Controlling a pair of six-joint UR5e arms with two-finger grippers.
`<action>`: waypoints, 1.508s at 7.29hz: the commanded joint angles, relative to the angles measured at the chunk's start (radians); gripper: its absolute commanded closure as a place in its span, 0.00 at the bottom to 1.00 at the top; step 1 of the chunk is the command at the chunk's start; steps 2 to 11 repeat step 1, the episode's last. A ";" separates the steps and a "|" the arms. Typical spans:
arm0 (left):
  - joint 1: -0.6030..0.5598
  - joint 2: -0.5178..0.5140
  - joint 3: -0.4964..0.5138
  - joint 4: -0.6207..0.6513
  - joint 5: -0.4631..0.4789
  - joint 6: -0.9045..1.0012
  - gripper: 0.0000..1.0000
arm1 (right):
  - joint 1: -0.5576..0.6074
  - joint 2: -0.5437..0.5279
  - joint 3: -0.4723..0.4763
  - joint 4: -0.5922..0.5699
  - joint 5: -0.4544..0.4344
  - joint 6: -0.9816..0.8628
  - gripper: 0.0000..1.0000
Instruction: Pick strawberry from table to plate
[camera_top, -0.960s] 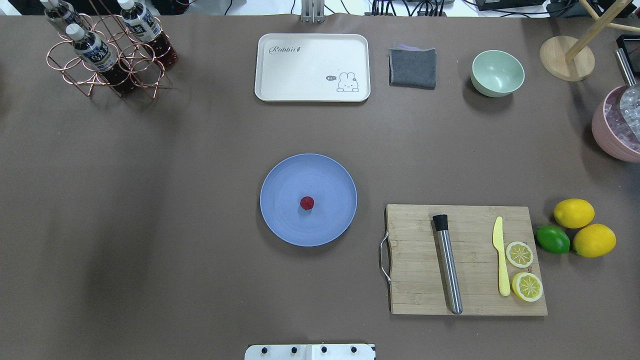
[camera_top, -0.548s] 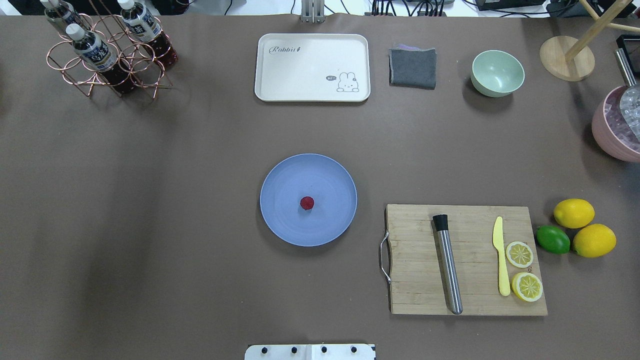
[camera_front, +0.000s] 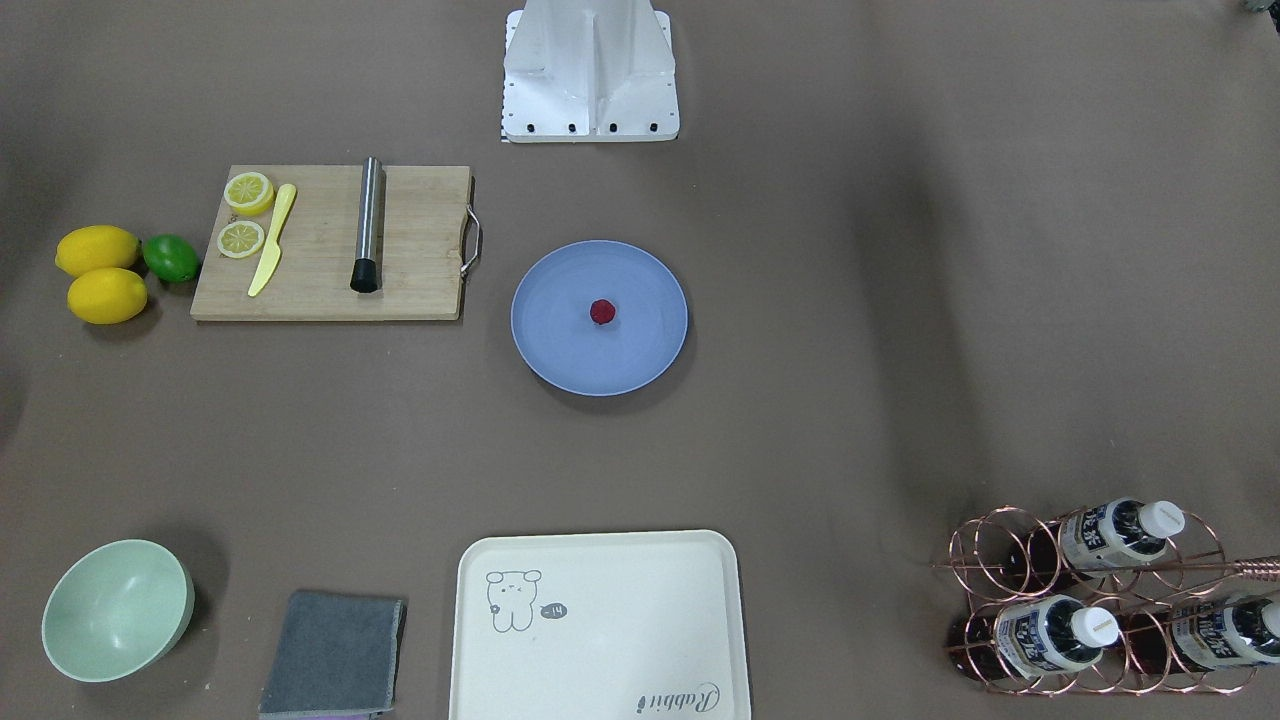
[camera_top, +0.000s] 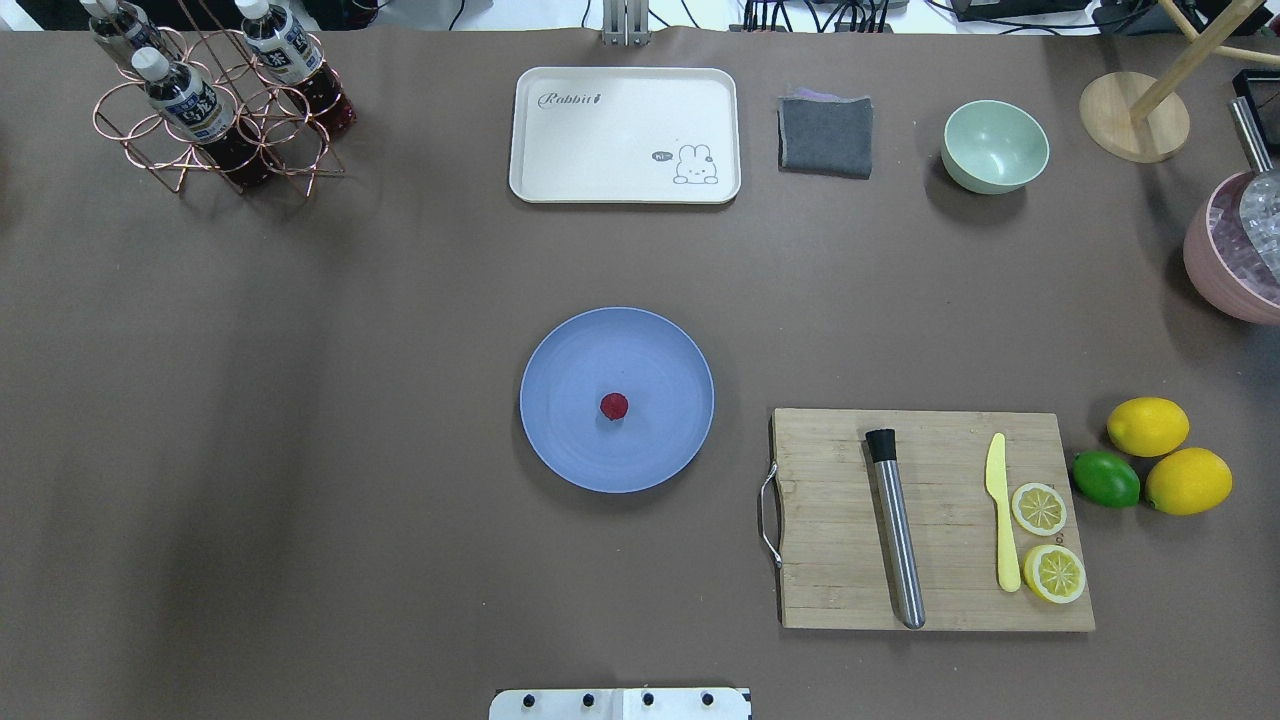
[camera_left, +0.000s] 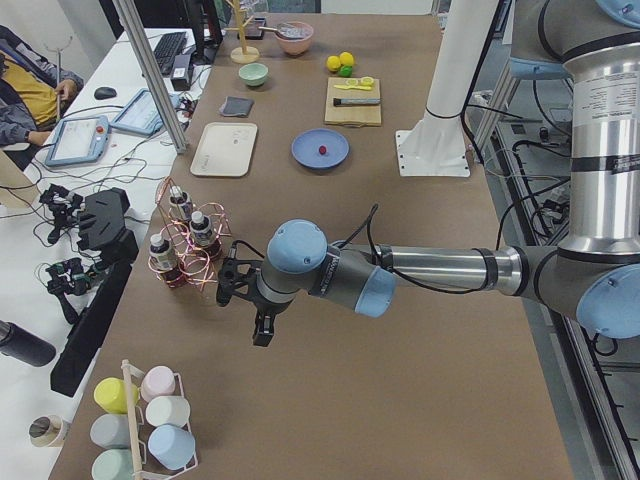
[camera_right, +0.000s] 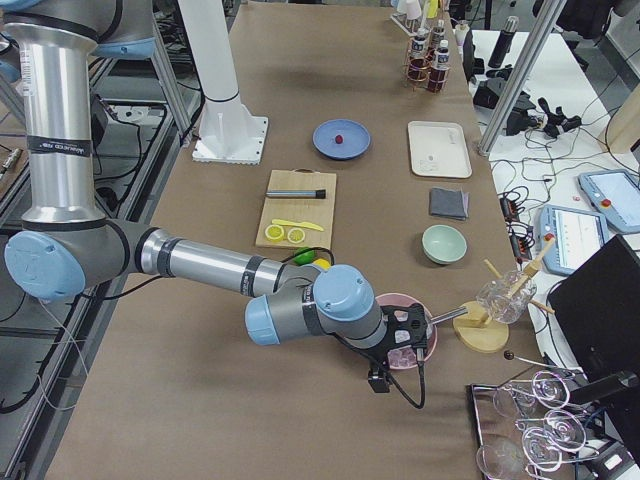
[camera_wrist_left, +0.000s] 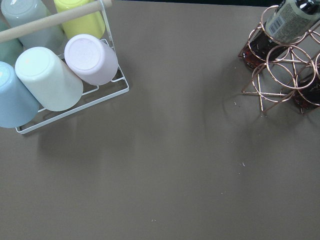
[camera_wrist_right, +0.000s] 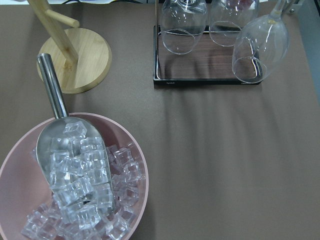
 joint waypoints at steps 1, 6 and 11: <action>-0.001 0.010 0.002 0.000 0.004 0.000 0.03 | -0.002 -0.003 0.002 0.000 0.008 0.000 0.00; -0.001 0.010 0.002 0.000 0.004 0.000 0.03 | -0.002 -0.003 0.002 0.000 0.008 0.000 0.00; -0.001 0.010 0.002 0.000 0.004 0.000 0.03 | -0.002 -0.003 0.002 0.000 0.008 0.000 0.00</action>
